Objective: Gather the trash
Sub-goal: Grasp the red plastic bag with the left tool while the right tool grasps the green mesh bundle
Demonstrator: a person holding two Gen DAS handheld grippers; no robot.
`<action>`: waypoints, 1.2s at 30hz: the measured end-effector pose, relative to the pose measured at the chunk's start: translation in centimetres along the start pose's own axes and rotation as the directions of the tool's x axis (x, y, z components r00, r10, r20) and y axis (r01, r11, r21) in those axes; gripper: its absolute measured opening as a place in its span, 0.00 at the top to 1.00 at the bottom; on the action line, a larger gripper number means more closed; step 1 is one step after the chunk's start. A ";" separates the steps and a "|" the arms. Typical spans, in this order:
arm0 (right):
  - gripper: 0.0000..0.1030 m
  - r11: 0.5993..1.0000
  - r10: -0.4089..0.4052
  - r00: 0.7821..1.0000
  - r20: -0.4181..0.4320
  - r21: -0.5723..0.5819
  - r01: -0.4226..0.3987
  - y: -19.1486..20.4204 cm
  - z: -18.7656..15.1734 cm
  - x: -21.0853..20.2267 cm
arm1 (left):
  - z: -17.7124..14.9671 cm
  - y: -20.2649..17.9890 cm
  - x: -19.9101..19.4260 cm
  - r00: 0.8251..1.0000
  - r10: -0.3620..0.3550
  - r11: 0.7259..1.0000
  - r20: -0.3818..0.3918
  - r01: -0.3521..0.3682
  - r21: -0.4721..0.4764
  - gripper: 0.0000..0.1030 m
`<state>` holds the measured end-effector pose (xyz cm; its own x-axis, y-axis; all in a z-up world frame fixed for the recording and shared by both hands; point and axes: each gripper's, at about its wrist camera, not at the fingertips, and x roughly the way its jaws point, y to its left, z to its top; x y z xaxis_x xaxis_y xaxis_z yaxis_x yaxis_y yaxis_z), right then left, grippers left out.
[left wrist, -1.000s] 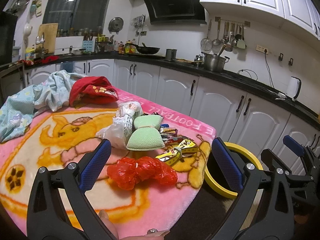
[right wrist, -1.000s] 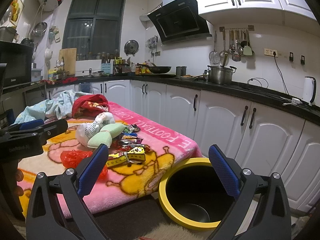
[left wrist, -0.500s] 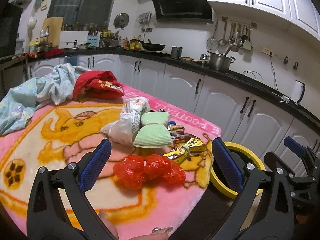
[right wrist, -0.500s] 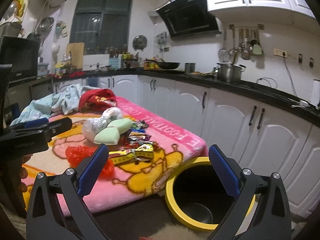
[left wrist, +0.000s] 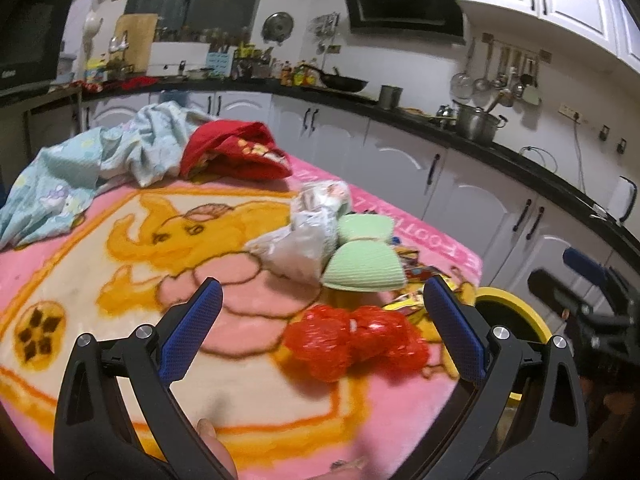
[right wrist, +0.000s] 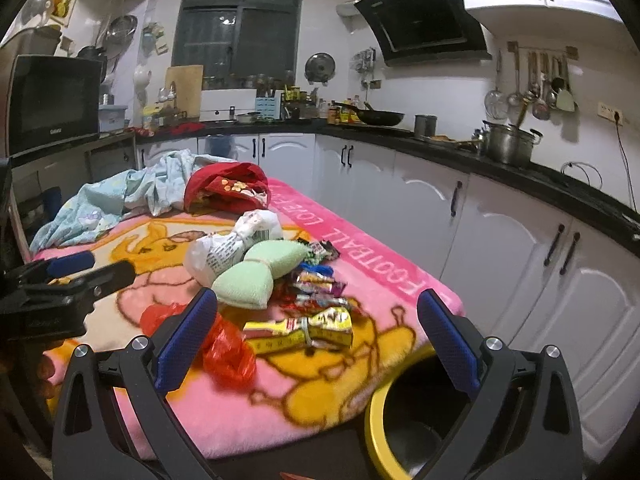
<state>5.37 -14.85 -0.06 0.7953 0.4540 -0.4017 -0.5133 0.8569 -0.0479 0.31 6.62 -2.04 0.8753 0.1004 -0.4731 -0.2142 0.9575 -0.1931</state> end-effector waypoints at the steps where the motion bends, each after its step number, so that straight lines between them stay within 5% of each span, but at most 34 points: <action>1: 0.06 1.000 0.013 1.000 -0.004 -0.004 -0.013 0.0 0.2 0.5 | 0.0 0.3 0.2 1.000 0.002 1.000 -0.008 -0.002 -0.007 0.10; 13: 0.06 0.987 0.161 0.981 -0.107 -0.006 -0.163 0.4 2.0 7.5 | -1.8 4.0 3.9 0.991 -0.069 0.989 -0.112 0.054 -0.135 0.10; 15: 0.17 0.983 0.183 0.973 -0.140 0.002 -0.185 0.4 2.0 8.8 | -2.1 4.3 4.5 0.987 -0.092 0.986 -0.131 0.071 -0.152 0.10; 23: 0.30 0.961 0.276 0.919 -0.282 0.079 -0.265 1.1 1.3 14.2 | -3.0 4.8 6.9 0.952 -0.239 0.953 -0.189 0.193 -0.233 0.12; 31: 0.40 0.928 0.368 0.855 -0.365 0.201 -0.313 1.4 0.0 17.2 | -3.7 4.7 8.2 0.925 -0.299 0.935 -0.233 0.236 -0.263 0.31; 36: 0.60 0.901 0.426 0.816 -0.390 0.270 -0.341 1.4 -0.4 18.0 | -3.8 4.1 8.2 0.919 -0.313 0.936 -0.240 0.255 -0.244 0.45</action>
<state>18.89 -5.55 -7.70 0.3046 0.6401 -0.7053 -0.6461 0.6830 0.3408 4.96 10.32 -10.02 0.7672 -0.2726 -0.5806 -0.0830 0.8554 -0.5113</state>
